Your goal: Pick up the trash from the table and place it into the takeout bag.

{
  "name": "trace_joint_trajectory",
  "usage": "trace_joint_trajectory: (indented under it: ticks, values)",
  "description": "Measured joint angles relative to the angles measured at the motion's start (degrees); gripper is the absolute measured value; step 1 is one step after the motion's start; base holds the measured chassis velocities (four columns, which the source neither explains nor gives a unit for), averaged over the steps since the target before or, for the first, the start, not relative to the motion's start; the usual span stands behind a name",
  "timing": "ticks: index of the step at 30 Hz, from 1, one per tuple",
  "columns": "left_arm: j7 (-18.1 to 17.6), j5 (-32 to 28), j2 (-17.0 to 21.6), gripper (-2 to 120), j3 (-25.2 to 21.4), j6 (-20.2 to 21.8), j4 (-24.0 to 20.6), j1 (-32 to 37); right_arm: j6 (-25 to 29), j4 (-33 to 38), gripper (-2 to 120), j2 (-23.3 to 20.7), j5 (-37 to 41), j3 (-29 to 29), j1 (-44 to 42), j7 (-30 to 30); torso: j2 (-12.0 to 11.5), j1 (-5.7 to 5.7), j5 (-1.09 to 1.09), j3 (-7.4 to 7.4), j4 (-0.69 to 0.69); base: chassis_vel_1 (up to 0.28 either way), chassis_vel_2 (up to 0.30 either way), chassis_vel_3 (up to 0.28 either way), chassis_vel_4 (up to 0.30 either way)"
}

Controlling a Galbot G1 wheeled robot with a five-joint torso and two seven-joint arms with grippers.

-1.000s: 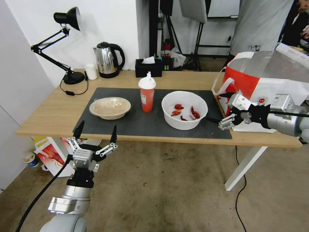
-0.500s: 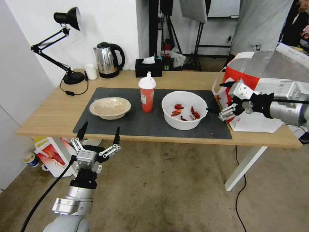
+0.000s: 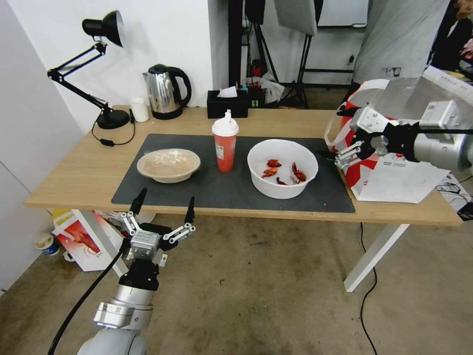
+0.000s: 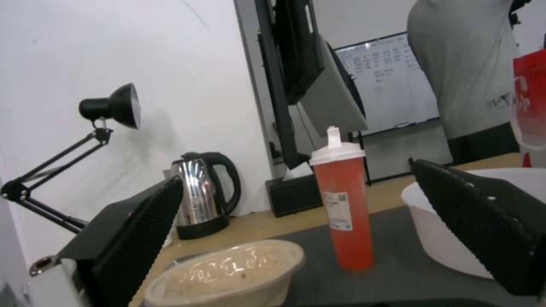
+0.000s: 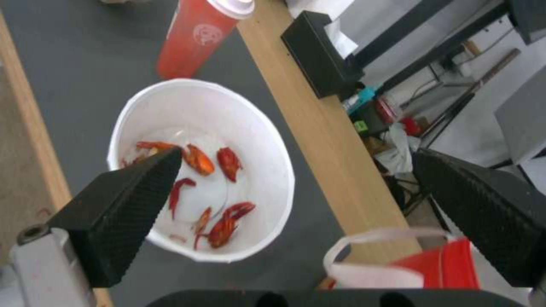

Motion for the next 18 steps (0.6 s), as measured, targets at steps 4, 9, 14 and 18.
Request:
trace_joint_trajectory:
  ticks: [4, 9, 14, 18]
  values:
    - [-0.14, -0.28, -0.01, 100, -0.94, -0.76, -0.10, 0.42, -2.57, -4.18, 100, -8.40, 2.90, 19.52, -15.61, 1.22, 0.00, 0.00, -0.10, 0.00, 0.09, 0.000, 0.000, 0.000, 0.000]
    - [-0.23, -0.89, 0.01, 100, -2.26, -1.17, -0.30, 0.75, -3.99, -3.66, 100, -11.78, 3.21, 24.45, -22.61, 2.84, -0.01, 0.01, -0.02, 0.00, 0.04, 0.000, 0.000, 0.000, 0.000]
    - [-0.29, -1.82, 0.07, 100, -3.25, -1.24, -0.60, 0.73, -4.28, -1.01, 100, -10.95, 2.80, 22.45, -22.75, 3.04, -0.01, 0.01, -0.06, 0.00, 0.05, 0.000, 0.000, 0.000, 0.000]
    - [-0.32, -2.06, 0.16, 100, -3.45, -1.24, -0.59, 0.36, -4.42, 2.17, 100, -8.49, 2.81, 16.85, -17.61, 2.22, 0.00, 0.00, -0.04, -0.01, 0.02, 0.000, 0.000, 0.000, 0.000]
